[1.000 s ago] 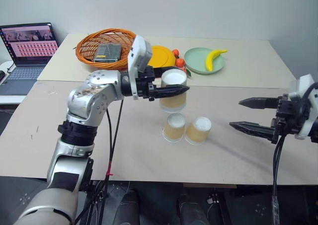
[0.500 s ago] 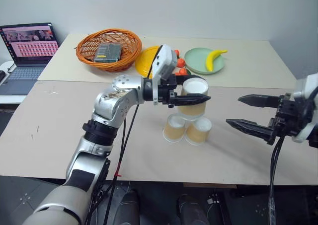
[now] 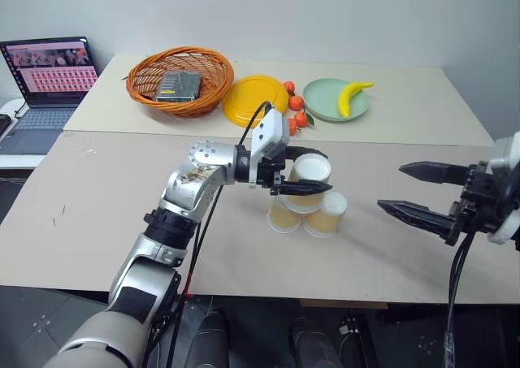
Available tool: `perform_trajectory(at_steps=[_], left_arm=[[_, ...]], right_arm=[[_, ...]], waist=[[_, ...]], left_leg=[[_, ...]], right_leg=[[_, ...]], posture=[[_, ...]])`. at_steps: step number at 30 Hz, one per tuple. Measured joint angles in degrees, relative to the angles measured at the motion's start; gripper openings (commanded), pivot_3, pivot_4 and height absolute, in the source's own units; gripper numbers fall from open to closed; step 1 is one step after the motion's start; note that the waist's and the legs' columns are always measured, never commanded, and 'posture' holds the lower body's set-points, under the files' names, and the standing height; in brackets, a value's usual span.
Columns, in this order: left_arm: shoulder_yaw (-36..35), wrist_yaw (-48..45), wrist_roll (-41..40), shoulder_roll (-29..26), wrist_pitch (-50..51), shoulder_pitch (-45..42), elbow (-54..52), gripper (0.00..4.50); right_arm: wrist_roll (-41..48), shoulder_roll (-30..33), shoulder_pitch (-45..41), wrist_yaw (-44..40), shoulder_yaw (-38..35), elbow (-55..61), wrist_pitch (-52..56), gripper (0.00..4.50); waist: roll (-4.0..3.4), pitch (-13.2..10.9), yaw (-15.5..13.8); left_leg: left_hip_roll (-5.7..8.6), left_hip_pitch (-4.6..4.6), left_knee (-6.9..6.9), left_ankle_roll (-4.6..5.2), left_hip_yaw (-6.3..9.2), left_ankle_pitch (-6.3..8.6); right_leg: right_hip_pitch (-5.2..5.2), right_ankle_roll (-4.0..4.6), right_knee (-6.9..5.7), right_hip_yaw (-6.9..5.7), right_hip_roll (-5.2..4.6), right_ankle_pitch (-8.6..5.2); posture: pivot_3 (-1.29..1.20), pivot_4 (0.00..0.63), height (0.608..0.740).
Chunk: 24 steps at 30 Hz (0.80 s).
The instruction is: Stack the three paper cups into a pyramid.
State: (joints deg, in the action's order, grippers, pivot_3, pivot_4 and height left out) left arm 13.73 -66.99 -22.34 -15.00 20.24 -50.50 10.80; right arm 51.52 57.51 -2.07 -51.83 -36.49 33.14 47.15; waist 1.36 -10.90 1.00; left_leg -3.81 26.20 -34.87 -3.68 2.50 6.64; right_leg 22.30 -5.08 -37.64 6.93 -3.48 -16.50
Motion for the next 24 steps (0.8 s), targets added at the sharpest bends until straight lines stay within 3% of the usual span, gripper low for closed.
perform_trajectory(at_steps=[15, 20, 24], left_arm=[[0.16, -0.91, 0.92, 1.5, -1.54, -0.16, 0.24, 3.11], [1.1, -2.37, 2.31, 1.36, -4.23, 0.47, 0.22, 4.43], [1.11, -2.89, 2.36, 1.38, -4.62, 0.96, 0.2, 4.43]], right_arm=[[-0.64, 0.07, 2.96, -0.19, -1.08, 0.14, -0.89, 4.5], [0.44, 0.08, 2.5, 1.54, -1.07, 1.28, -0.78, 4.5], [1.38, 0.36, 2.35, 2.28, -1.06, 1.32, -0.66, 4.5]], waist=[[0.0, 0.0, 0.04], [0.0, 0.0, 0.04], [0.0, 0.0, 0.03]], left_leg=[[0.02, -0.01, 0.0, 0.0, 0.02, 0.0], [0.02, -0.01, 0.0, 0.0, 0.03, 0.0], [0.02, -0.01, -0.01, 0.0, 0.03, 0.0]], right_leg=[[-0.01, 0.0, 0.0, 0.0, 0.0, 0.0], [-0.01, 0.0, 0.0, 0.0, 0.0, 0.0], [-0.02, 0.0, -0.01, 0.0, 0.0, 0.0]], posture=[[0.0, 0.15, 0.732], [0.0, 0.15, 0.732], [0.0, 0.15, 0.732]])
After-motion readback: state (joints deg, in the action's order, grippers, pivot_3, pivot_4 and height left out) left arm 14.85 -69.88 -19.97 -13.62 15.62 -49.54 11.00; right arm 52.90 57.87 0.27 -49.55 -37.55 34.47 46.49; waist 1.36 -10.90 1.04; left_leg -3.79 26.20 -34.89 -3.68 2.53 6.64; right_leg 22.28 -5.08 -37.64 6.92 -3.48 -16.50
